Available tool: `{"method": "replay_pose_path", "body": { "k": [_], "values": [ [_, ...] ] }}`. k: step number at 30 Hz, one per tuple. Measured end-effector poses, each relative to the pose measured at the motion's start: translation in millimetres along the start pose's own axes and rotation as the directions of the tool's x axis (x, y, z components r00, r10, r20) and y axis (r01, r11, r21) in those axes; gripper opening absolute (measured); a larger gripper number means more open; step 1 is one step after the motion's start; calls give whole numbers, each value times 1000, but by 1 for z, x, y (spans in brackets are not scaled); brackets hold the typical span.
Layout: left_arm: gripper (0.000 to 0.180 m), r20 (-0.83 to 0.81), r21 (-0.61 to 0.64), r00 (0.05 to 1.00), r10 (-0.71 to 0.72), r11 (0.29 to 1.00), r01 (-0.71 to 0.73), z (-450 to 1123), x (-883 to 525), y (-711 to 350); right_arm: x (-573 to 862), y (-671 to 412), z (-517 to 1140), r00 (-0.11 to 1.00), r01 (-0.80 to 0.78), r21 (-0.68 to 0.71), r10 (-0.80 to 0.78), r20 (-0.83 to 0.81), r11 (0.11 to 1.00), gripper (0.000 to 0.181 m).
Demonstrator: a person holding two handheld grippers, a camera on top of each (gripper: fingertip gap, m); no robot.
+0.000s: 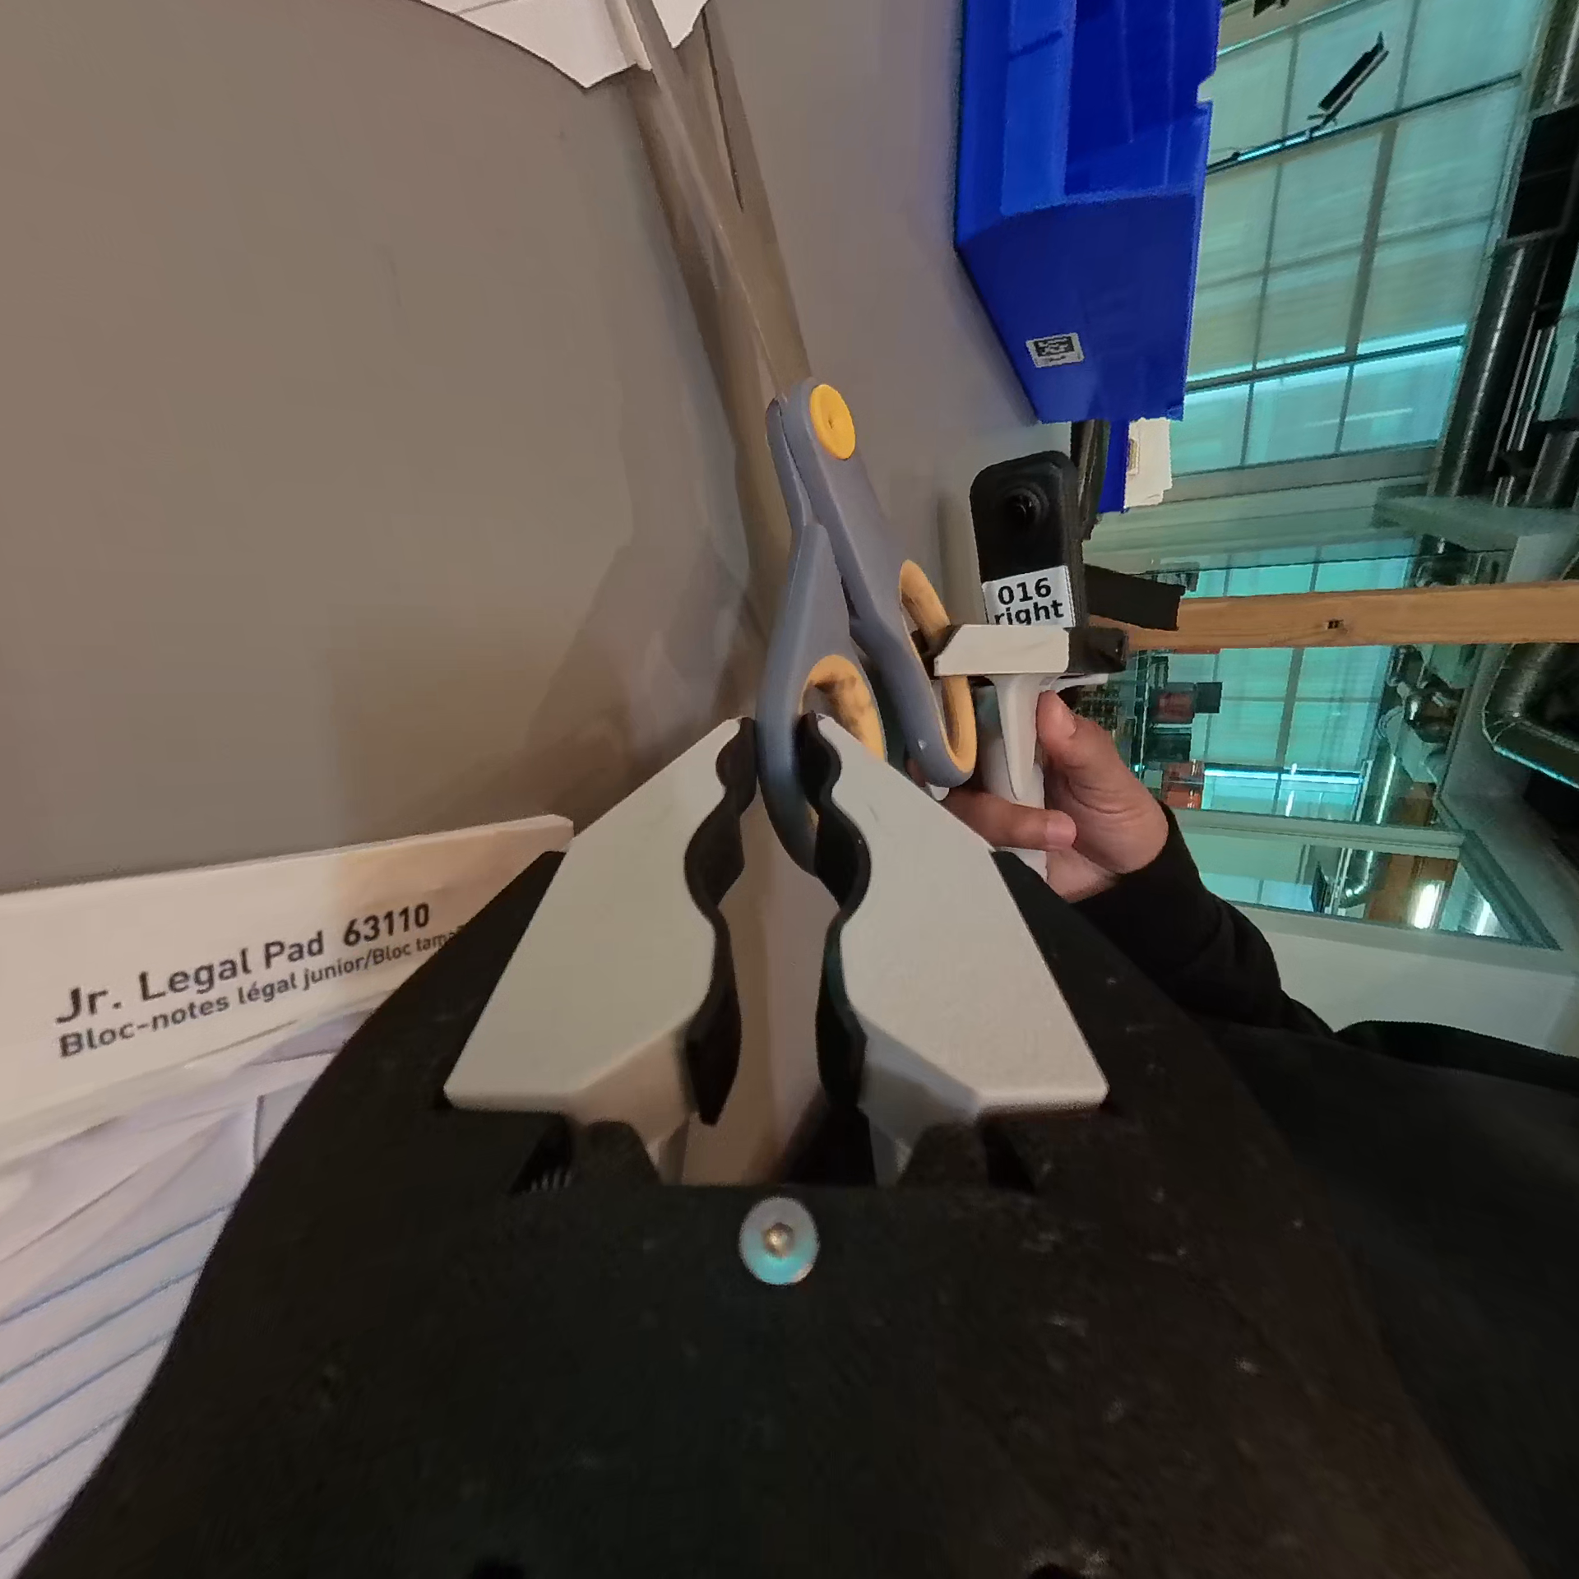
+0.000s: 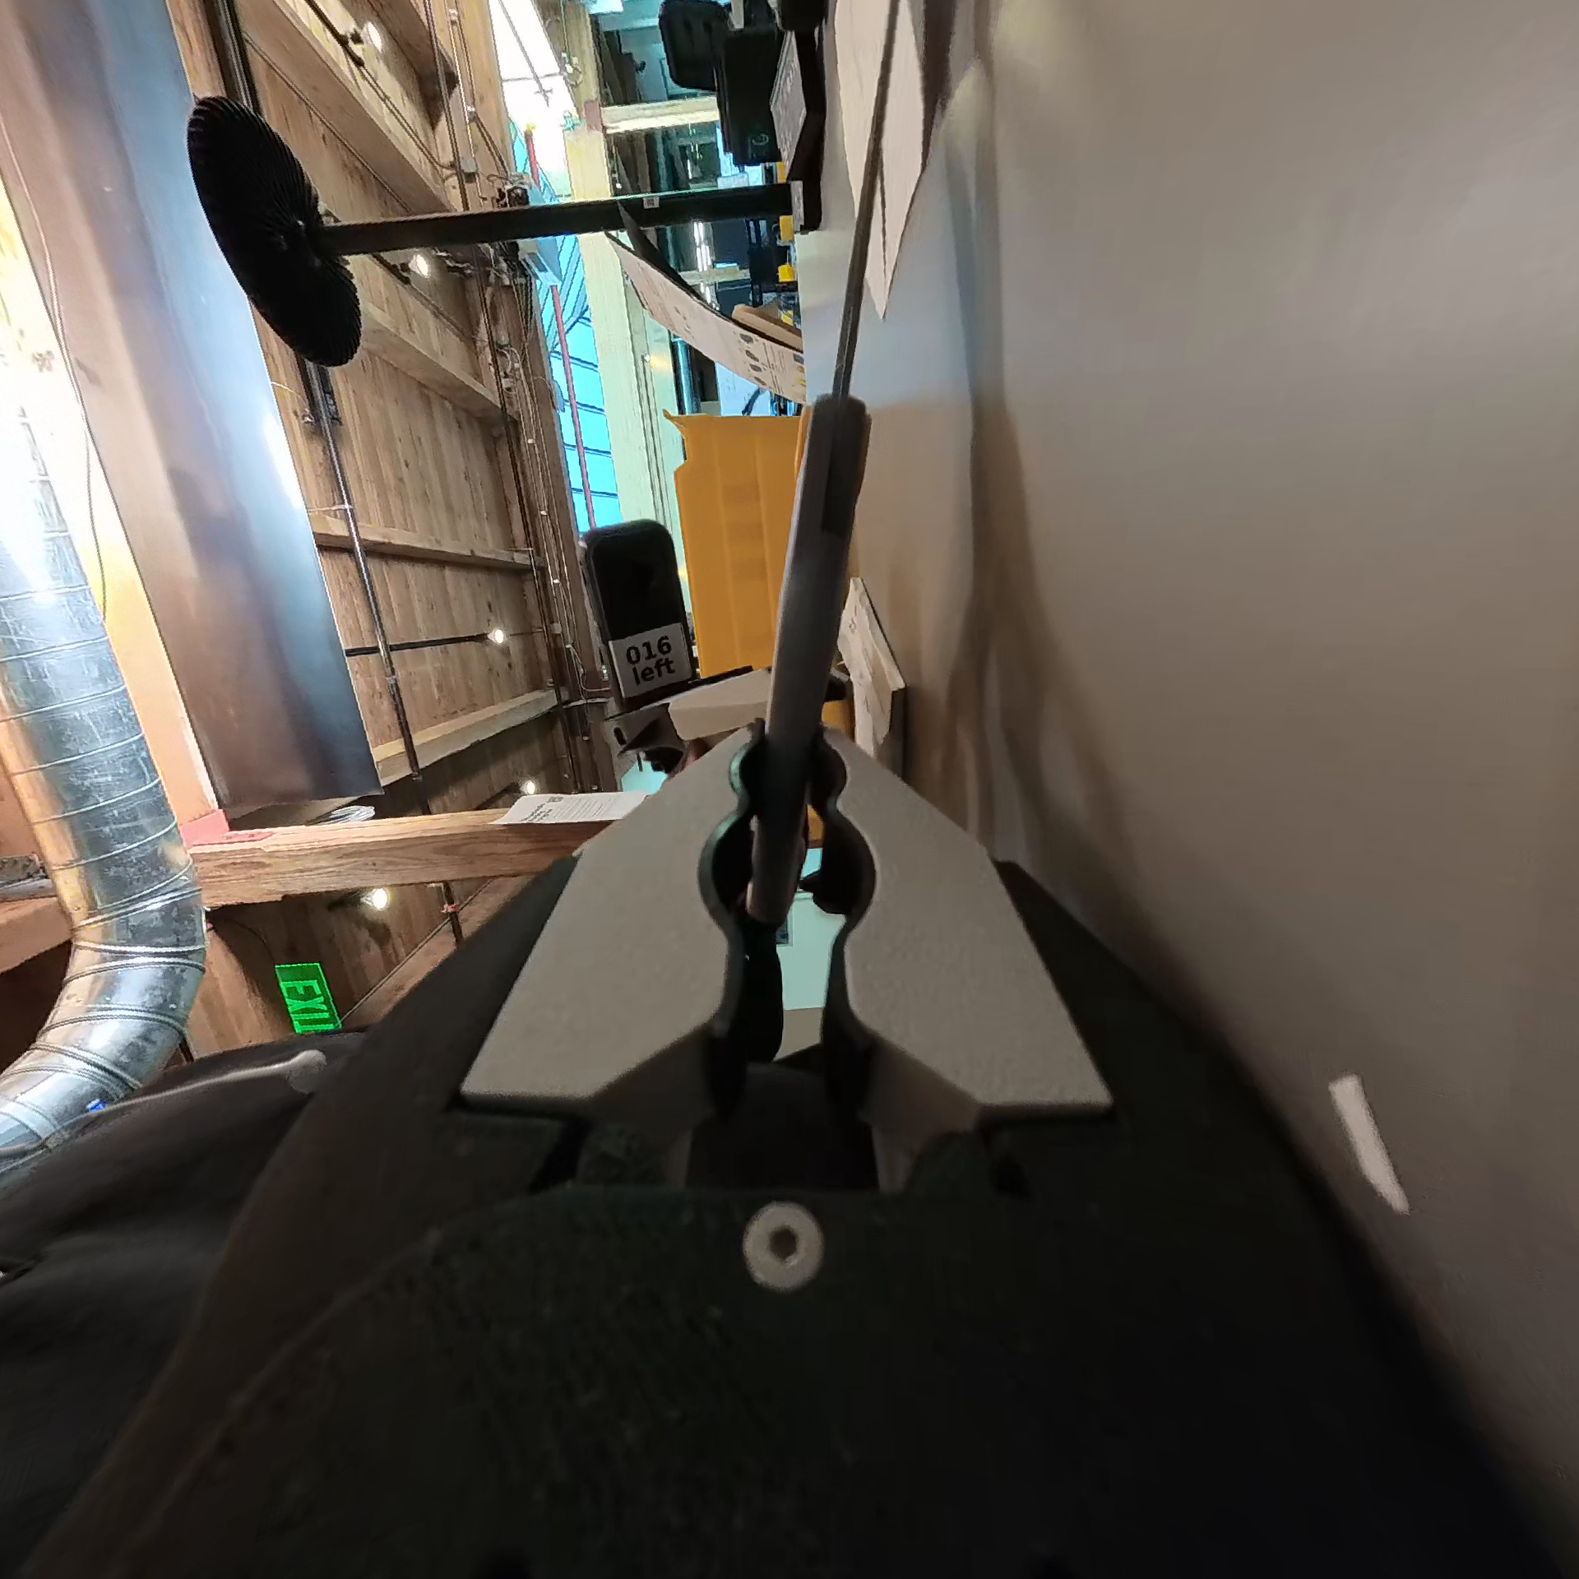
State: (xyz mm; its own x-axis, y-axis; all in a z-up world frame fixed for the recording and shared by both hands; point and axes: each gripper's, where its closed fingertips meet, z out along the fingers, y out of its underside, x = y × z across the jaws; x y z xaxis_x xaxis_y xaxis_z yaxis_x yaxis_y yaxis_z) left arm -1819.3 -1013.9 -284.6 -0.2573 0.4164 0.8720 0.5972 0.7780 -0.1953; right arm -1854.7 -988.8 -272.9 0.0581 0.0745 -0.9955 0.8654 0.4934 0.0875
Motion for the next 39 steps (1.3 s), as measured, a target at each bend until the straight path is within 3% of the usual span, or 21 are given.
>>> {"method": "replay_pose_path", "body": {
  "k": [18, 32, 39],
  "values": [
    [9, -25, -89, 1000, 10, 996, -13, 13, 3, 14, 4, 4, 3, 998, 37, 8, -37, -54, 999, 7],
    [9, -207, -217, 978, -2, 975, -43, 23, 53, 74, -18, 57, -54, 993, 93, 67, -87, -85, 993, 7],
    [11, -365, -296, 931, -21, 950, -95, 29, 91, 107, -33, 83, -90, 995, 95, 179, -88, -46, 979, 8]
  ]
}}
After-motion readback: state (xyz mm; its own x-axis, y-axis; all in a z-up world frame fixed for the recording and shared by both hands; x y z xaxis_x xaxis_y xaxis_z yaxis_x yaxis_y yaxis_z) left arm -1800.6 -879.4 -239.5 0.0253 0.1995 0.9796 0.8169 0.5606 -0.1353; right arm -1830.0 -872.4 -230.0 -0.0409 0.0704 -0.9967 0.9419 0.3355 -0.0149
